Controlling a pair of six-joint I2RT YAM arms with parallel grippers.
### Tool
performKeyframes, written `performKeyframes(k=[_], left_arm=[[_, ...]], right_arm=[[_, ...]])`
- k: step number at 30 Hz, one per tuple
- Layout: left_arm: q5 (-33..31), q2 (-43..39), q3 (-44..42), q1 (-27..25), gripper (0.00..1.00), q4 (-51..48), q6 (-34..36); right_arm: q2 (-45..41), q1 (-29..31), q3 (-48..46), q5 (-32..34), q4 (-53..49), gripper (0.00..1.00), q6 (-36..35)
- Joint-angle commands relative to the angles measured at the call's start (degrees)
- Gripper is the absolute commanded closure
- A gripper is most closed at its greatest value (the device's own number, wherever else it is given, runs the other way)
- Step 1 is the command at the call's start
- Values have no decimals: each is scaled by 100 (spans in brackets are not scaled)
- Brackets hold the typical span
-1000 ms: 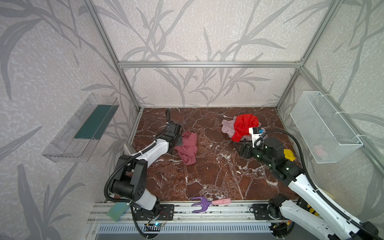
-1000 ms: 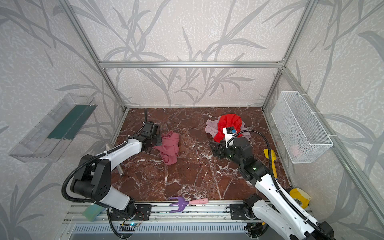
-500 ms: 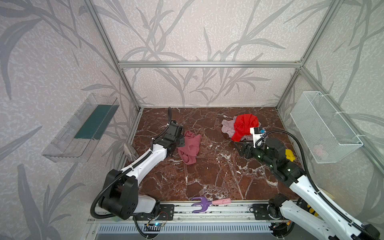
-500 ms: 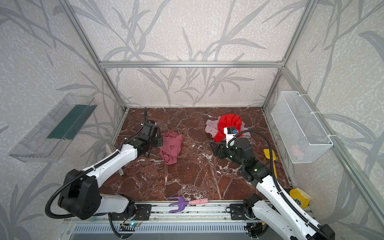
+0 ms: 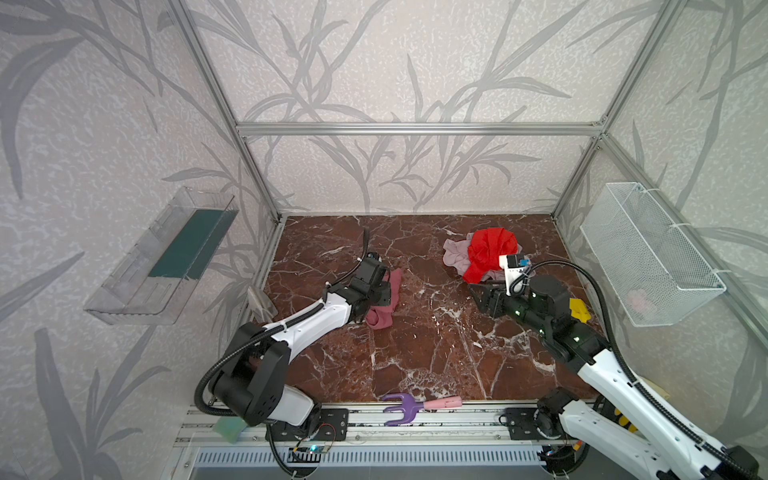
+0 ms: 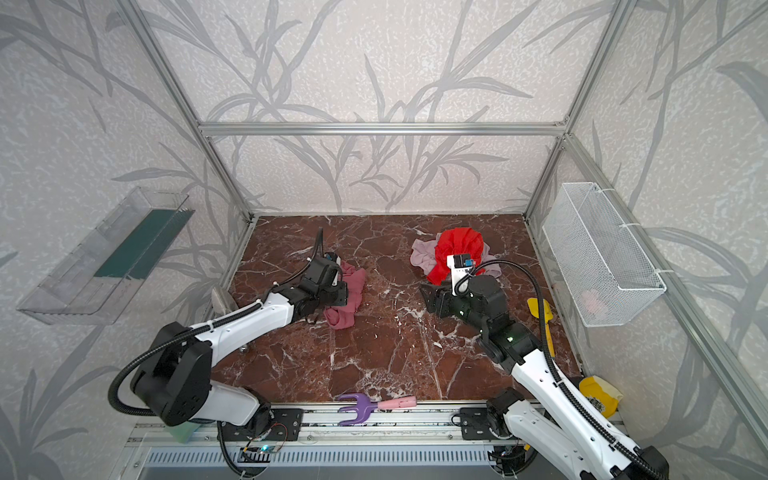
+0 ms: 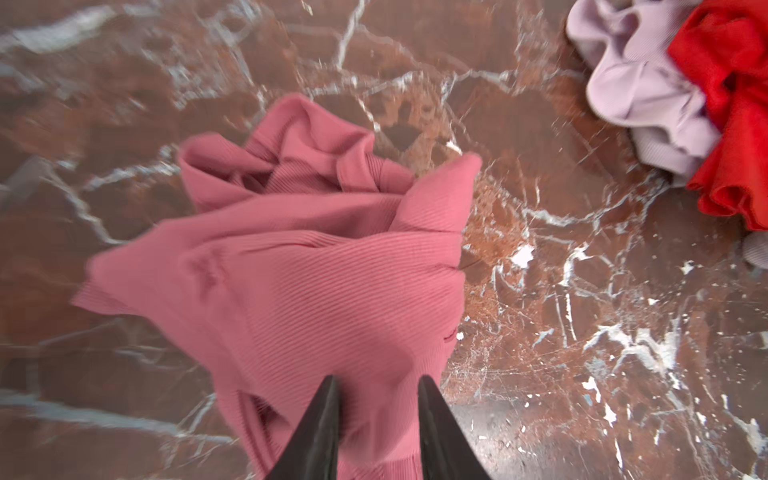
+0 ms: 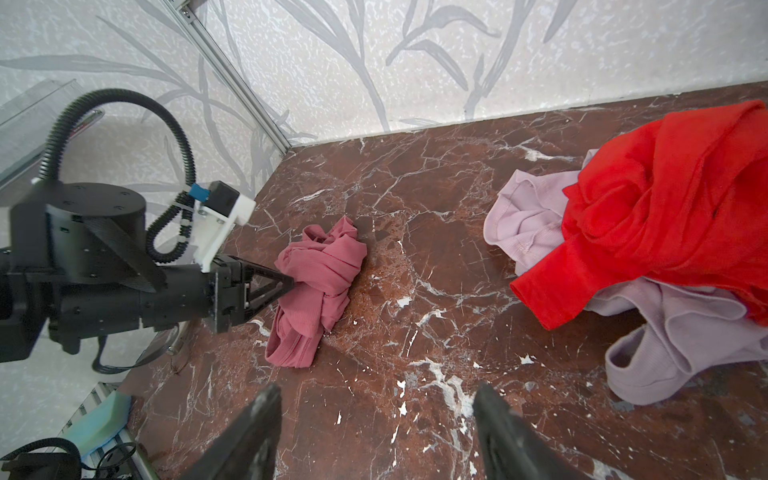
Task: Pick out a specific cloth from the pile
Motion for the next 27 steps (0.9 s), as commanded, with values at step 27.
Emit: performKeyframes(k=[27], left_arm=[[553, 1104, 1539, 2071, 68, -233, 177]], right_arm=[[269, -25, 333, 532, -149, 27, -545]])
